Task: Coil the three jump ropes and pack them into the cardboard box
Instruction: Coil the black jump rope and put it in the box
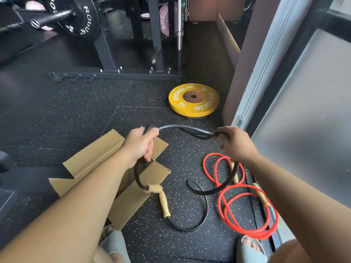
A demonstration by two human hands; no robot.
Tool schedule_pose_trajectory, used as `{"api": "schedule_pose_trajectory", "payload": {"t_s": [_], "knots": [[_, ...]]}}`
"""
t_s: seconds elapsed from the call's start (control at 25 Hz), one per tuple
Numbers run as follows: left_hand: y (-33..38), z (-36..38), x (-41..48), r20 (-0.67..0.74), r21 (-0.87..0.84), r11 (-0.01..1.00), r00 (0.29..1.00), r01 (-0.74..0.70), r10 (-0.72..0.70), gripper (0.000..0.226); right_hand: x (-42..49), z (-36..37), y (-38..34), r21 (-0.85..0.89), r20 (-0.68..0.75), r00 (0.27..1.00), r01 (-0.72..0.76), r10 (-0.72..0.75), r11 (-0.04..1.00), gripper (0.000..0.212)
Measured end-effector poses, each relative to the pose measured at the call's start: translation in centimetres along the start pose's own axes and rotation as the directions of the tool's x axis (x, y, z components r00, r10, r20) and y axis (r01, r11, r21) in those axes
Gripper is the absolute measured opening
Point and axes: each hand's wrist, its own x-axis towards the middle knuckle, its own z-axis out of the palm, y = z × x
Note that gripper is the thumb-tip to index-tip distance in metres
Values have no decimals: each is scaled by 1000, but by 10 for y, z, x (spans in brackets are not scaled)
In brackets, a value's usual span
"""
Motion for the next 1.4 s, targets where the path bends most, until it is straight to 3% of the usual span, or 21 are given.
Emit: {"api": "schedule_pose_trajectory", "payload": {"t_s": [0.16,0.32,0.44,0.76,1.04,1.12,1.24,1.4], "knots": [[-22,-14,7,-188,284,958,982,46,9,34,0,-9,26,79,-56,990,-126,131,989,29],[-28,-39,13,-401,363,919,916,156,3,54,-4,-22,64,37,-56,957,-284,286,958,27],[-23,-52,14,-511,417,879,860,232,15,51,-12,-30,81,8,-37,914,-403,403,915,23],[-26,-96,3,-663,330,888,748,320,-23,49,-29,-38,116,55,24,828,-561,560,826,19],[-39,-137,-8,-784,136,927,611,349,-115,52,-35,-46,133,121,8,745,-663,667,739,16],[-36,-133,-13,-762,151,930,638,335,-107,49,-39,-42,133,69,24,761,-648,648,759,13],[-23,-110,-20,-670,237,929,740,285,-56,41,-34,-32,135,-110,93,793,-592,602,798,6],[-7,-73,-28,-330,252,967,943,36,50,32,-27,-15,144,-542,180,806,-397,564,741,23]]}}
